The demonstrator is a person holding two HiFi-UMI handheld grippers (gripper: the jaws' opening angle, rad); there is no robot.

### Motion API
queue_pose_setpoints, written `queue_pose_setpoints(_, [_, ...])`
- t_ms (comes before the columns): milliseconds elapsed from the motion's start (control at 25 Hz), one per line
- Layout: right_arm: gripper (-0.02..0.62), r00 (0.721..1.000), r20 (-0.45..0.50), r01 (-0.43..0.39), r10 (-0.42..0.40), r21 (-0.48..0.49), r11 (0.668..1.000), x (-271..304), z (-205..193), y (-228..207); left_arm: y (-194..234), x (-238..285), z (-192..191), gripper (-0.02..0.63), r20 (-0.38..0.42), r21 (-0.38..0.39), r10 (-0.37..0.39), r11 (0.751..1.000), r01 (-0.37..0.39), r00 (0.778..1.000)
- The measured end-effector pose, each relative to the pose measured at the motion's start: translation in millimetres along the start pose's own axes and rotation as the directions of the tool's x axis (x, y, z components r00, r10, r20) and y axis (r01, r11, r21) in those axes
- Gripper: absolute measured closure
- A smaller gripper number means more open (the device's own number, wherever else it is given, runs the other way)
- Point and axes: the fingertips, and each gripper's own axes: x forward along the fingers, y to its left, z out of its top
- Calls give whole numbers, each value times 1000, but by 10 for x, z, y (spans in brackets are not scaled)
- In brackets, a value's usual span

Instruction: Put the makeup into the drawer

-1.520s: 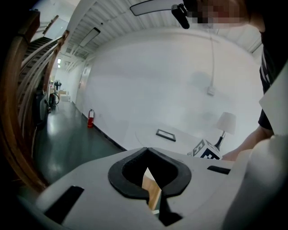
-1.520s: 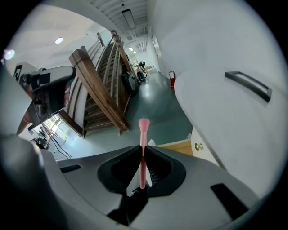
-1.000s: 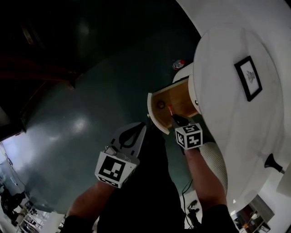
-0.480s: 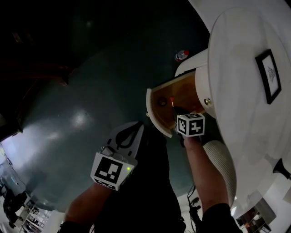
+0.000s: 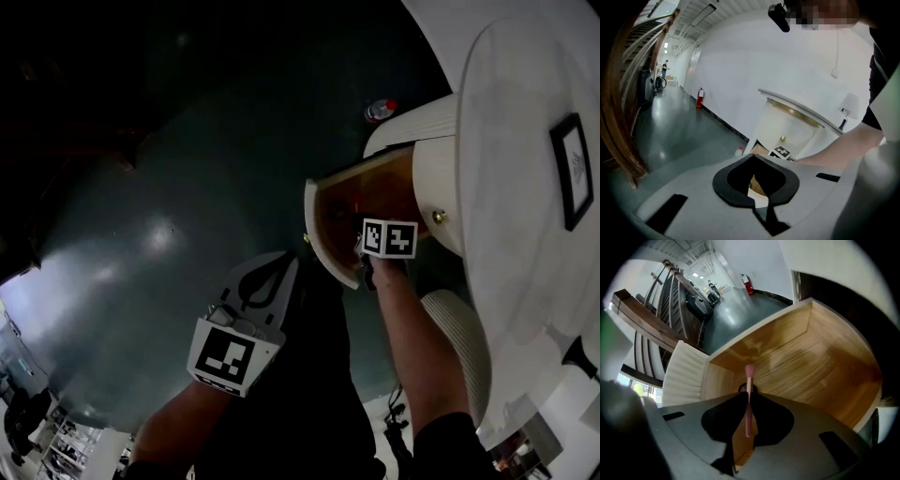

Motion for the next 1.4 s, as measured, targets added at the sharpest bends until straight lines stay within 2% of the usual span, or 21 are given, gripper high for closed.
queue_pose_setpoints(400, [547,993,-113,35,-25,84,996,269,-68,-106,176,-1,-144,595,-21,-32,18,999,-18,1000])
queue_pose_setpoints(600, [546,989,-138,62,-51,77,995,329,-75,-163,186,-19,-143,595,-17,-42,19,999,-19,1000])
queue_pose_setpoints(840, [538,989,-142,46,-39,45,998,357,-69,-164,243,-26,-153,595,-20,-46,30,998,-30,999])
queue_pose_setpoints(960, [531,993,-104,59,-57,16,998,299,3,-168,242,-36,-150,595,-20,-37,31,999,-31,999])
queue_pose_setpoints(1120, [531,997,-24,67,-69,-72,995,124,102,-42,163,-68,-121,595,-14,-24,18,1000,-18,1000])
queue_pose_setpoints(1280, [531,995,93,58,-41,-186,981,-170,248,249,81,-114,-28,595,11,-32,7,999,-6,1000])
queue_pose_setpoints(1400, [531,985,169,50,-17,-197,979,-535,226,520,-11,-223,111,595,31,-21,-13,1000,13,999])
